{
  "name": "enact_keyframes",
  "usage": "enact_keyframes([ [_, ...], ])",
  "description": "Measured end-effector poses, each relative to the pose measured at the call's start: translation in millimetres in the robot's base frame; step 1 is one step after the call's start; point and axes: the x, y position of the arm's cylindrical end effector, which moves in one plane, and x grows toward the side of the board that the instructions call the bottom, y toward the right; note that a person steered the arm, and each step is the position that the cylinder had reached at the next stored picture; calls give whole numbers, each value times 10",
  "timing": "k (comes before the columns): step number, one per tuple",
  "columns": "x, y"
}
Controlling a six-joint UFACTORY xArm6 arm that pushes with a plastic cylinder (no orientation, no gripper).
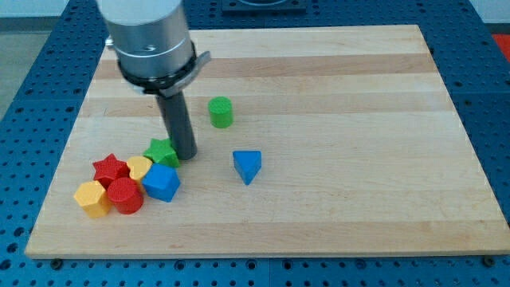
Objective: Move your arm to the right of the blue triangle
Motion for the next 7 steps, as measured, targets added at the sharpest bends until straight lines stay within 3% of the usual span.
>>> enact_keyframes([
  [2, 28, -166],
  [7, -18, 895],
])
